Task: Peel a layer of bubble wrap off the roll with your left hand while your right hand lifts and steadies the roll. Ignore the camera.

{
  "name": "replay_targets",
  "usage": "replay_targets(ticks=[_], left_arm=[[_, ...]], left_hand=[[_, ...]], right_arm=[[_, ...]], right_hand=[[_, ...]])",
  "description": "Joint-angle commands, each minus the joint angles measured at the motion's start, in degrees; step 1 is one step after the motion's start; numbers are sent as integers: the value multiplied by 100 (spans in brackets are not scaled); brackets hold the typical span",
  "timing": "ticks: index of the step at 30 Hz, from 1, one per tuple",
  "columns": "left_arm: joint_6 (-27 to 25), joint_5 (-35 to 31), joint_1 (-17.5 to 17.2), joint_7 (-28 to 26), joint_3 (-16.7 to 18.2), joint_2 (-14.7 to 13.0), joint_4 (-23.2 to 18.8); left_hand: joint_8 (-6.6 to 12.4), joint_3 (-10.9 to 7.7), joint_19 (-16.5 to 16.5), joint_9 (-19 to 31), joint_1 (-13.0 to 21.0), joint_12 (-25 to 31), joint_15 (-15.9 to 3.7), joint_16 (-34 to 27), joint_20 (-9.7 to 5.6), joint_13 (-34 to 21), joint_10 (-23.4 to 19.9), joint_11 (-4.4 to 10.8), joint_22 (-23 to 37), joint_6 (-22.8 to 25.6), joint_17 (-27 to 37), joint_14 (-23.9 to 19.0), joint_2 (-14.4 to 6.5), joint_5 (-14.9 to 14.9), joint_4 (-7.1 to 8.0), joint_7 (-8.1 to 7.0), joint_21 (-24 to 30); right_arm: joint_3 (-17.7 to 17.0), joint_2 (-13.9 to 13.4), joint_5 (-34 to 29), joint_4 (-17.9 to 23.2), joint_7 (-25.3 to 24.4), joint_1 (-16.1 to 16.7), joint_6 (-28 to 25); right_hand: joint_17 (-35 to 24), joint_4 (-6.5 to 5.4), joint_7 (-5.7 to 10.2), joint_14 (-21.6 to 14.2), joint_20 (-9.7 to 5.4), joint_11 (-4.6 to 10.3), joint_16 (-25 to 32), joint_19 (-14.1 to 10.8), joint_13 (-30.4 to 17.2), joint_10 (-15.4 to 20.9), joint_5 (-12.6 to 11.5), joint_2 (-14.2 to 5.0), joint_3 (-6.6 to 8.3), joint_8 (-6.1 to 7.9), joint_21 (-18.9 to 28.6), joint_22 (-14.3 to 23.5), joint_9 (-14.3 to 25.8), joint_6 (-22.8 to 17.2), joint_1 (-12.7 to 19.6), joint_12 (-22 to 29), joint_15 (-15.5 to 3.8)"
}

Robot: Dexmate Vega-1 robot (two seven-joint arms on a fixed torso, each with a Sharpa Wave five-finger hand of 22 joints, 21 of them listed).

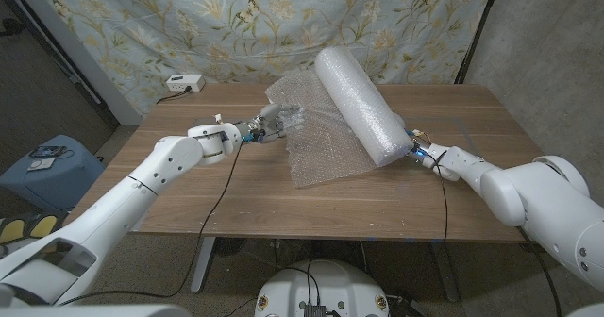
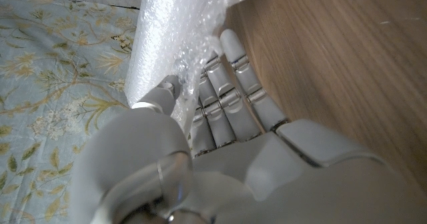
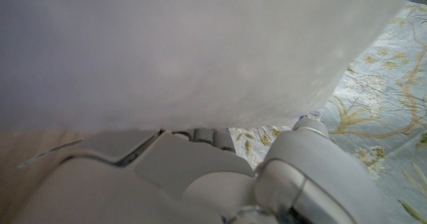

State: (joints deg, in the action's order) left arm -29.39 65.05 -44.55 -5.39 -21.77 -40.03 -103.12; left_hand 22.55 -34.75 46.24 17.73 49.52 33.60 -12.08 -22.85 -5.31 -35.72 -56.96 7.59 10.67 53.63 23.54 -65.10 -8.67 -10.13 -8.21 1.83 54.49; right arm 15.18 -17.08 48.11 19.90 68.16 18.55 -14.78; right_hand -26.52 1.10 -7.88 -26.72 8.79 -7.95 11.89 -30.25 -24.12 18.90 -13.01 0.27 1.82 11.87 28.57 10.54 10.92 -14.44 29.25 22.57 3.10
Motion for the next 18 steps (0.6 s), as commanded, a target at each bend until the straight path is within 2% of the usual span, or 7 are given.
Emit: replay_targets(ticks=[1, 18], left_arm=[[-109, -44, 112, 52, -33, -70, -40], [-278, -113, 246, 70, -59, -199, -229]], left_hand=[[-10, -43, -30, 12, -22, -30, -26, 16, -10, -20, -98, 66, -6, 56, 12, -1, 9, -9, 12, 36, 51], [-30, -49, -43, 25, -22, -48, -29, 23, -6, -15, -116, 81, -9, 59, 22, -11, 12, -9, 11, 28, 83]], right_arm=[[-242, 86, -29, -34, -24, 103, 143], [-647, 224, -24, -59, -99, 280, 367]], right_hand=[[0, 1, -80, 41, 14, 31, 32, 11, -22, 20, -31, -15, -29, 24, -23, 10, 17, -52, -19, 0, -9], [28, 8, -30, 89, 16, 79, 36, 47, -28, 44, -47, -14, -43, 39, -65, 12, 16, -101, -29, -34, -42]])
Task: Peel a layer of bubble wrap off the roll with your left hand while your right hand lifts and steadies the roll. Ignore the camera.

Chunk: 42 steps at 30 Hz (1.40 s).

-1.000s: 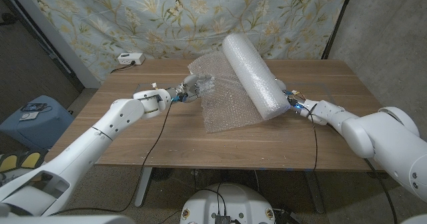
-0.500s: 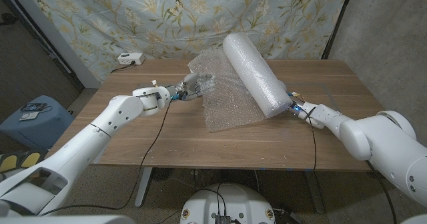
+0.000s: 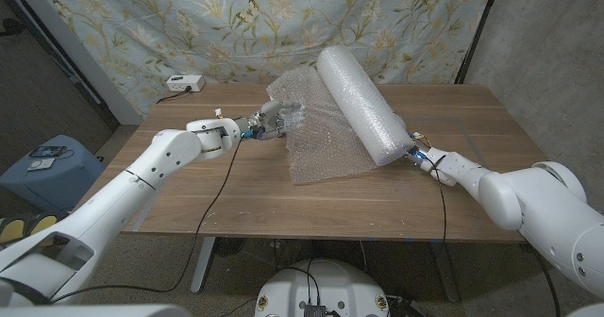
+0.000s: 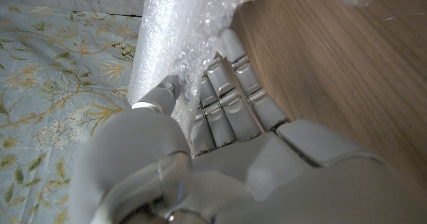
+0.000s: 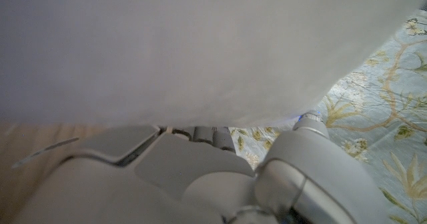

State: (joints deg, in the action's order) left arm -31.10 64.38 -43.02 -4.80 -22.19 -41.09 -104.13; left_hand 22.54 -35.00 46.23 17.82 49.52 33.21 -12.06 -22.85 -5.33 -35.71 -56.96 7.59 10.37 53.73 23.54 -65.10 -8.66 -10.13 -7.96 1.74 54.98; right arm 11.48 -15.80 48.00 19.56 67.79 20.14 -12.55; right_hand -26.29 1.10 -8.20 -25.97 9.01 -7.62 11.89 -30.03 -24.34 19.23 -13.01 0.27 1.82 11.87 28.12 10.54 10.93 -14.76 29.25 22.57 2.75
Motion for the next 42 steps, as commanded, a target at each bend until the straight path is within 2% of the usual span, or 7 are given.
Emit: replay_targets(ticks=[1, 27, 42], left_arm=[[-115, -49, 98, 8, -15, -101, -140], [-214, -169, 235, 81, -57, -224, -304], [-218, -189, 220, 84, -24, -274, -388]], left_hand=[[-30, -22, -41, 16, -25, -11, -26, 22, -4, -20, -107, 75, 21, 48, 24, -13, 13, -8, -12, 39, 35], [-67, -32, -73, 25, -32, -32, -26, 44, -7, -48, -103, 89, 17, 53, 36, -9, 13, -10, -7, 30, 79], [-82, -31, -90, 32, -37, -47, -26, 49, -9, -48, -118, 64, 16, 63, 49, -11, 22, -9, -8, 19, 103]], right_arm=[[-307, 106, -15, -27, -71, 129, 156], [-1027, 313, -410, -38, -164, 286, 400], [-1369, 408, -700, -34, -180, 314, 425]], right_hand=[[6, 9, 8, 16, -3, 46, 36, 22, -7, 15, -48, -13, -44, 41, -20, 13, 16, -75, -29, -35, -14], [34, 24, 76, 107, -7, 147, 46, 71, -18, 40, -73, -25, -59, 66, -87, 16, 16, -168, -31, -98, -46], [47, 30, 114, 137, -7, 151, 63, 76, -26, 49, -87, -38, -68, 71, -118, 18, 16, -206, -37, -140, -52]])
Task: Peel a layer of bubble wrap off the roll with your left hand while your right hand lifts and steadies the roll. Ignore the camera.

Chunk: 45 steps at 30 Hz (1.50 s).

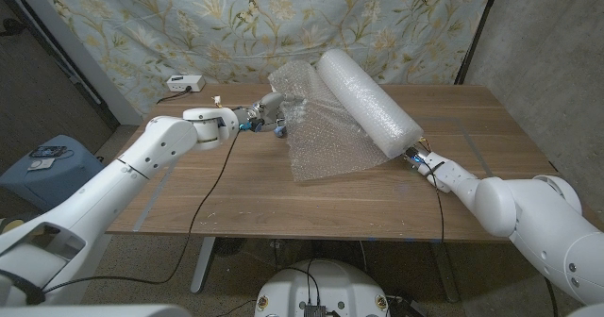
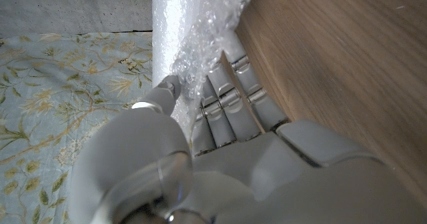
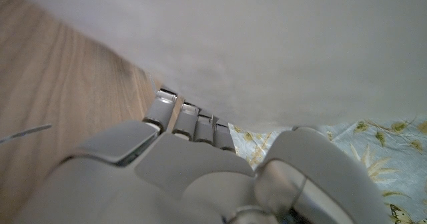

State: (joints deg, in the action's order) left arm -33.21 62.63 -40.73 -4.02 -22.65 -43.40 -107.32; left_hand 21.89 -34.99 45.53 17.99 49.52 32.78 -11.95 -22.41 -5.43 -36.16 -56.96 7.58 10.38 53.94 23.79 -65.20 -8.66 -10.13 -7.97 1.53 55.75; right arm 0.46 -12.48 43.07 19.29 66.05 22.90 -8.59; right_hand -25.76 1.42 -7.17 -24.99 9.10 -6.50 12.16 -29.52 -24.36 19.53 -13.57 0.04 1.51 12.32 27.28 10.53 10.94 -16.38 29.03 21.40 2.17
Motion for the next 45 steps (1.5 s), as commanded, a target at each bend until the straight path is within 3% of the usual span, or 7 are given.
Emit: replay_targets(ticks=[1, 26, 45], left_arm=[[-7, -13, -12, 14, 26, -54, -75], [75, 5, -199, 105, 215, -354, -318], [89, 38, -390, 393, 526, -927, -554]], left_hand=[[-17, -34, -24, 15, -33, -5, -42, 6, 1, -8, -110, 70, 14, 47, 24, 0, 20, -10, -8, 43, 28], [-43, -40, -41, 34, -42, -25, -38, 25, -2, -27, -119, 64, 11, 51, 35, 4, 26, -10, -7, 48, 69], [-61, -42, -48, 36, -51, -39, -34, 36, 3, -33, -129, 74, 9, 66, 39, 1, 26, -9, -1, 46, 96]], right_arm=[[-286, 83, -225, -6, -3, 38, 31], [-447, 239, -290, 7, 373, 138, 216], [-510, 624, -194, 6, 382, 250, 628]], right_hand=[[-5, -1, 15, 37, -16, 41, 37, 22, -24, 16, -31, -16, -37, 26, -34, 19, 14, -45, -15, -26, 8], [21, 15, 39, 56, -3, 45, 59, 25, -35, 24, -45, -23, -50, 20, -74, 21, 14, -68, -14, -84, -5], [37, 25, 47, 74, -5, 72, 72, 18, -45, 45, -53, -25, -63, 17, -100, 22, 14, -86, -17, -120, 2]])
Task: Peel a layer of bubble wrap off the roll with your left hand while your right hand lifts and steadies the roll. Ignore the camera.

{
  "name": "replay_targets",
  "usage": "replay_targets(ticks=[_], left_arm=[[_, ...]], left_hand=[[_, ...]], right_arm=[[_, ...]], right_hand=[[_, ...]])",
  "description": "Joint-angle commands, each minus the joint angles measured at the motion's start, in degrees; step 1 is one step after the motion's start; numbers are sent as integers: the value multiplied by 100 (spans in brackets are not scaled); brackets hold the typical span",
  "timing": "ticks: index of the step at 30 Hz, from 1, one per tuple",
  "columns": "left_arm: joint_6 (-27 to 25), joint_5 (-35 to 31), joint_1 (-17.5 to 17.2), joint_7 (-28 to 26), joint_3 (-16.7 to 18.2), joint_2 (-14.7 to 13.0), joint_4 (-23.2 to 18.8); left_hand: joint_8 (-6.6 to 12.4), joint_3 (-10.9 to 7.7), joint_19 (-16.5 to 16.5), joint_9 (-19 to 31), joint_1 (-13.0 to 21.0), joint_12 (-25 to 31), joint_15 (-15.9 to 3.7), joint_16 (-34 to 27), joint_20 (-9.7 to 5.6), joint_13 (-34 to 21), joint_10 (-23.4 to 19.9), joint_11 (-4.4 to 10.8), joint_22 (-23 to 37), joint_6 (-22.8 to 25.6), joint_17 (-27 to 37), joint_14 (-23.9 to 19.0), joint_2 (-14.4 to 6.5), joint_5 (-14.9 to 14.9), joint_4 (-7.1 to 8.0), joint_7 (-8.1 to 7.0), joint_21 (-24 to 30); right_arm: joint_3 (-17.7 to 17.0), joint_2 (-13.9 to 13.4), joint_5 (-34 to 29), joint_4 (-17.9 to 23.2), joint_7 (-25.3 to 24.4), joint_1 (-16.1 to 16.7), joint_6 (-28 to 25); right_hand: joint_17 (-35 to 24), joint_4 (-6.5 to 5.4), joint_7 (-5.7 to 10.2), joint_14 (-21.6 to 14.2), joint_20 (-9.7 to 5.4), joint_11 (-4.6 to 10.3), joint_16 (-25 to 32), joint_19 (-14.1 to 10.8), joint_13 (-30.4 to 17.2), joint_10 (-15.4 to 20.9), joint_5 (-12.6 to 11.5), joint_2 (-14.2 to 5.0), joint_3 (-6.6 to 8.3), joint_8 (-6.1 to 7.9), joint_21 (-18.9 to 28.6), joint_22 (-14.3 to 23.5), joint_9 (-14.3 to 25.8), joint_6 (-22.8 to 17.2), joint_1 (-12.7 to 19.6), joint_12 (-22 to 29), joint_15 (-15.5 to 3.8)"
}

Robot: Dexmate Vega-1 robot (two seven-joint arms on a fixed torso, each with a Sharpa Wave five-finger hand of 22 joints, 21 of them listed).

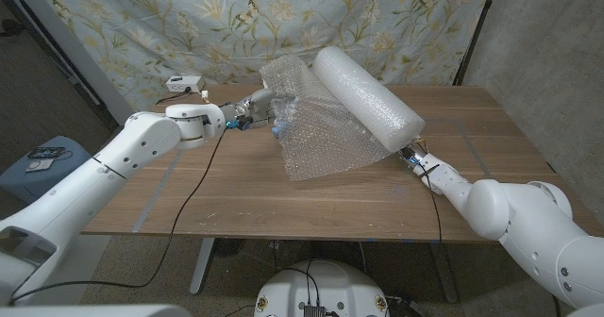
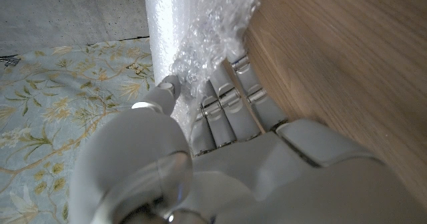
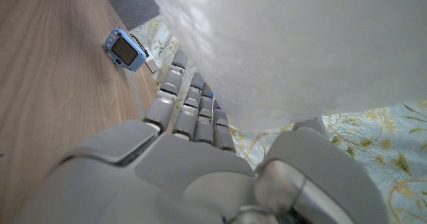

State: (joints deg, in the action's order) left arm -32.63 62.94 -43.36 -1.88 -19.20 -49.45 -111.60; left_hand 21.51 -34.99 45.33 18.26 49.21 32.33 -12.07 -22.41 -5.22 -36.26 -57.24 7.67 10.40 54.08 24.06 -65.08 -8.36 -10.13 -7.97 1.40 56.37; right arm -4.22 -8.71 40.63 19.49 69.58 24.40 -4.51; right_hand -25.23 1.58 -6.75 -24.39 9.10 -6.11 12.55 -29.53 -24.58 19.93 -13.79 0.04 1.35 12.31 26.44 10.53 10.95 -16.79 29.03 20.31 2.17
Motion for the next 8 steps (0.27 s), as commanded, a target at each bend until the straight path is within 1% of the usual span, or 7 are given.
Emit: replay_targets(ticks=[1, 5, 8], left_arm=[[38, 4, -138, 195, 189, -341, -129], [-9, 24, -148, 229, 191, -397, -118], [-32, 73, -195, 166, 221, -408, -159]], left_hand=[[-25, -42, -34, 10, -22, 7, -22, 37, -19, -25, -106, 67, 8, 48, 13, -11, -4, -9, 0, 61, 33], [-28, -44, -35, 14, -21, -1, -25, 38, -19, -15, -114, 69, 7, 49, 15, -13, -4, -10, -1, 52, 39], [-33, -47, -38, 12, -20, -3, -28, 39, -20, -24, -104, 78, 7, 48, 17, -14, -6, -10, -2, 64, 43]], right_arm=[[-45, 264, 55, -14, 35, 108, 229], [-51, 308, 36, -20, -71, 122, 232], [-93, 355, -60, -30, -436, 80, 140]], right_hand=[[-16, 9, 7, 14, -6, 32, 34, 17, -24, 5, -32, -27, -47, 19, -18, 22, 13, -51, -17, -13, 6], [-14, 9, 9, 18, -3, 30, 38, 13, -26, 5, -34, -32, -49, 15, -24, 22, 13, -49, -21, -24, 3], [-12, 9, 10, 18, -2, 26, 42, 15, -28, 10, -36, -35, -51, 13, -31, 22, 13, -49, -24, -31, -8]])
